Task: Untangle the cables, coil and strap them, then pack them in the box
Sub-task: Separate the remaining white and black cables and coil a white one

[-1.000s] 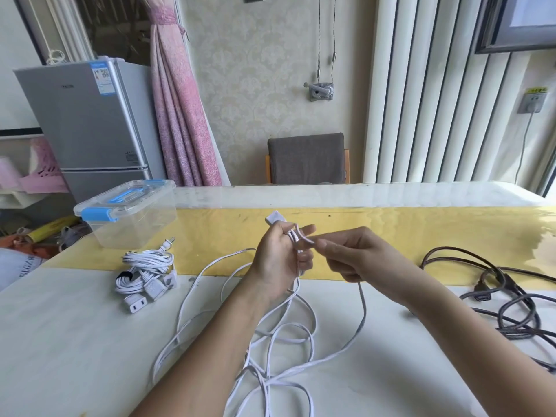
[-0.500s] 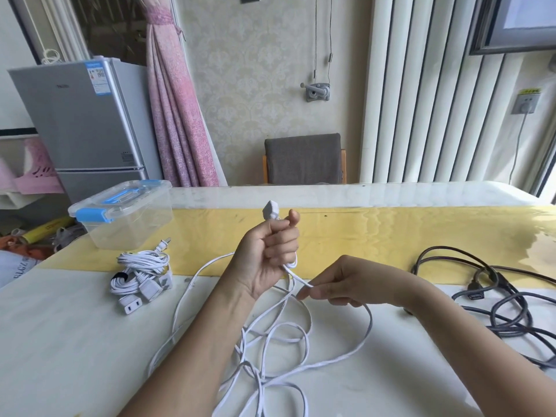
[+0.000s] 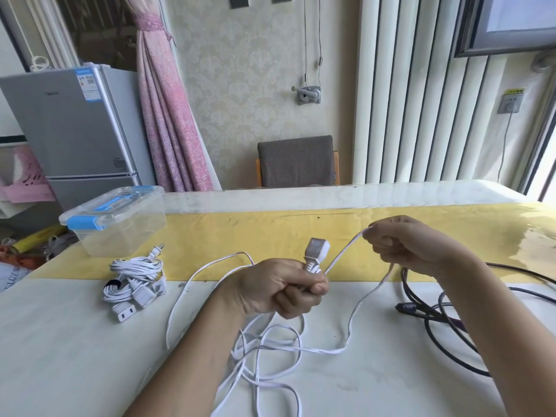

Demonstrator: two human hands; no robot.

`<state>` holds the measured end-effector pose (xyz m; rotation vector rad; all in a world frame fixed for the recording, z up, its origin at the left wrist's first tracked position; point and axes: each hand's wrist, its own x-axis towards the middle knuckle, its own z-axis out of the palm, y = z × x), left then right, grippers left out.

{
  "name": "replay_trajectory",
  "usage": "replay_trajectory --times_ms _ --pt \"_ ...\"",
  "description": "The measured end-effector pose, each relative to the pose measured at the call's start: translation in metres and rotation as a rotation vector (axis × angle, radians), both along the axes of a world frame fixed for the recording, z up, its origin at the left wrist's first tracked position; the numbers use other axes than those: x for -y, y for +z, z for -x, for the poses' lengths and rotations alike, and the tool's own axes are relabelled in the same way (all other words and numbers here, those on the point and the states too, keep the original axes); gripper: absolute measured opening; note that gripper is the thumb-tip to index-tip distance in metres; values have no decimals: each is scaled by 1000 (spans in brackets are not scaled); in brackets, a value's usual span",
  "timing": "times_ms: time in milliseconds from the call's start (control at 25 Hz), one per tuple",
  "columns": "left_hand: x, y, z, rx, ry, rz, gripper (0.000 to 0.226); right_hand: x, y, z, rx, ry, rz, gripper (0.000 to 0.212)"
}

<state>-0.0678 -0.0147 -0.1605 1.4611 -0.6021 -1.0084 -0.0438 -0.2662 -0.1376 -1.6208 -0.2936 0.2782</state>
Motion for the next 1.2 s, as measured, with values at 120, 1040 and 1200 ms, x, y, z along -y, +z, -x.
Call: replay_trajectory --times_ms 120,1040,1200 --pt "11 -7 -1 51 226 -50 22 -13 4 1 -46 33 -225 26" --pt "-25 21 -5 -503 277 808 23 -81 -29 29 72 570 406 32" --pt "-34 25 10 -267 27 641 22 -53 -27 11 2 285 276 36"
